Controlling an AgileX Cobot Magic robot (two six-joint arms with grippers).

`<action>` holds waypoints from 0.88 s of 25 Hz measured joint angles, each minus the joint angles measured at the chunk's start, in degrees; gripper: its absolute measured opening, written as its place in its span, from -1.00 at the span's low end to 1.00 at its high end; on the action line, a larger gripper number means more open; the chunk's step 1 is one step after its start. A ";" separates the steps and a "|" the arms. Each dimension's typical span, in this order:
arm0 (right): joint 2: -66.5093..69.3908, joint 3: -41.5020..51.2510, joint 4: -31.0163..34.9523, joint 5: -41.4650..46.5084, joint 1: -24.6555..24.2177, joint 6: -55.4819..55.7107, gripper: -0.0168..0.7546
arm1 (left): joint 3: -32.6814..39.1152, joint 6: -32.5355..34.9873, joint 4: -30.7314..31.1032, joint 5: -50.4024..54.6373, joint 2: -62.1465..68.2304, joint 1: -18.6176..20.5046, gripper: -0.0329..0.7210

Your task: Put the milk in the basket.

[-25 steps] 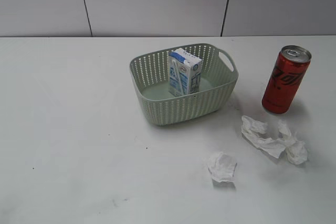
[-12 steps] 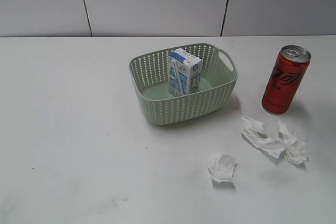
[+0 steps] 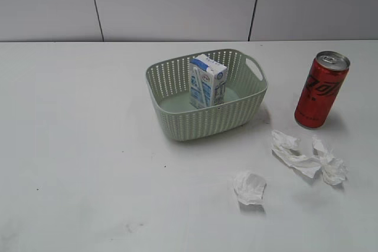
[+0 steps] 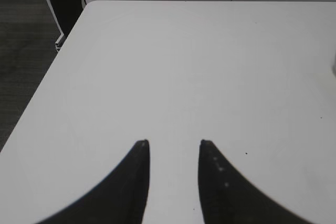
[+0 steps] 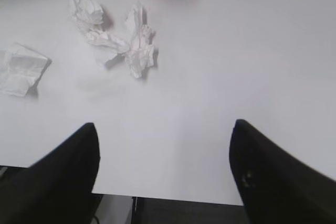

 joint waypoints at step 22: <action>-44.36 23.81 -1.45 -2.62 0.00 0.99 0.58 | 0.00 0.00 0.00 0.00 0.00 0.00 -0.29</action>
